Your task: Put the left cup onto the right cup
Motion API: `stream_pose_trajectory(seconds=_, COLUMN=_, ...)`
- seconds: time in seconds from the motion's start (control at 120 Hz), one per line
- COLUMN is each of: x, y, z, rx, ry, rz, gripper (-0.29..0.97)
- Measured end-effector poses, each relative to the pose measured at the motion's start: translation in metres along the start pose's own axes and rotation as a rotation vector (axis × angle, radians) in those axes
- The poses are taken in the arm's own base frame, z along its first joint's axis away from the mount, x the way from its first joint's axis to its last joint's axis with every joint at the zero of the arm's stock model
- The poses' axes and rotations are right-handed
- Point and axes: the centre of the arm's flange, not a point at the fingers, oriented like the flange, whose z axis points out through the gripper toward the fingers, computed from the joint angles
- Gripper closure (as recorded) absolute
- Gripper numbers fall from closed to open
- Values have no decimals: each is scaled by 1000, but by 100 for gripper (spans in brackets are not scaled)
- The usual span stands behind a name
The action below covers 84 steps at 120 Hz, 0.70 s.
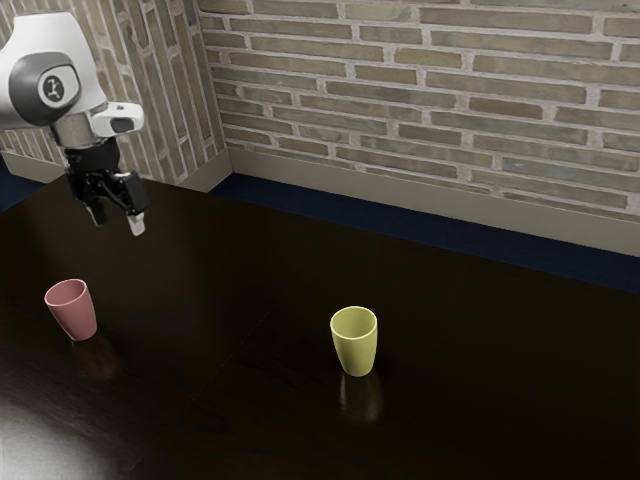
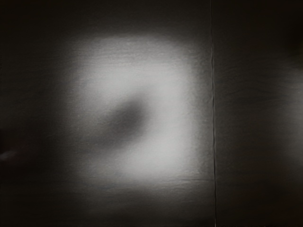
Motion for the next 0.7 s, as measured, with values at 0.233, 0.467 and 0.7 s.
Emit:
stream_pose_trajectory(seconds=0.233, x=-18, y=-23, z=17, rx=20, ry=-2, rz=-34, gripper=0)
stream_pose_trajectory(seconds=0.467, x=-31, y=-51, z=44, rx=49, ry=-15, rz=-90, gripper=0)
stream_pose_trajectory(seconds=0.7, x=-43, y=-70, z=74, rx=48, ry=-20, rz=-135, gripper=0)
